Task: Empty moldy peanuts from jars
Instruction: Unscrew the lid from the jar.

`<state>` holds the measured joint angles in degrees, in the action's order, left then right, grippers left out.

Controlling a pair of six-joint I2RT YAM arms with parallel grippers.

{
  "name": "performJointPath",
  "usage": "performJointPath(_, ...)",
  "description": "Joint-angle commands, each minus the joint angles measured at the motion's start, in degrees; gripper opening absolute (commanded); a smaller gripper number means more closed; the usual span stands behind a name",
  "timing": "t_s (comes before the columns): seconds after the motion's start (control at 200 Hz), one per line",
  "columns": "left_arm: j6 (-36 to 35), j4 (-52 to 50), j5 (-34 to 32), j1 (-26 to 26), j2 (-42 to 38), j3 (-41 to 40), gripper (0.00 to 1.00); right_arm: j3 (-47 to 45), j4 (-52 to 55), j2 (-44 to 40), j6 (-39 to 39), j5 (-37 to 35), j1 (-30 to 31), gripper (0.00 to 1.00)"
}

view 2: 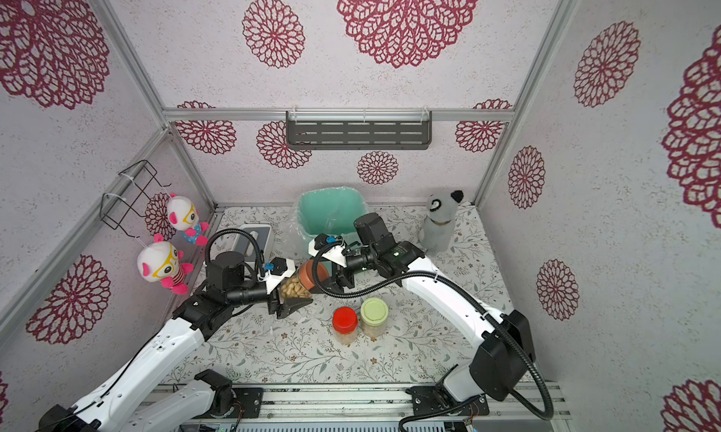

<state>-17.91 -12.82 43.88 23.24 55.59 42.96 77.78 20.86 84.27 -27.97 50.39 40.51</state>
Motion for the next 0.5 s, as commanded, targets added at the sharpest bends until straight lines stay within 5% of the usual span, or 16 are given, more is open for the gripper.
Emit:
performJointPath(0.0, -0.11, 0.38, 0.38, -0.88, -0.61, 1.42, 0.0, 1.57, -1.78, -0.74, 1.58, 0.85, -2.02, 0.49)
performJointPath(0.18, -0.05, 1.02, 0.07, -0.84, -0.42, 1.25, 0.0, -0.61, -7.06, -1.9, 7.18, -0.72, -1.67, 0.85)
performJointPath(0.335, 0.6, 1.8, 0.2, -0.86, 0.1, 1.01, 0.0, -1.01, -9.23, -2.16, 9.69, -1.5, -1.1, 0.98)
performJointPath(0.495, 1.18, 3.03, 0.16, -0.88, 0.43, 0.79, 0.0, -1.15, -10.22, -1.82, 11.23, -1.7, -0.44, 0.99)
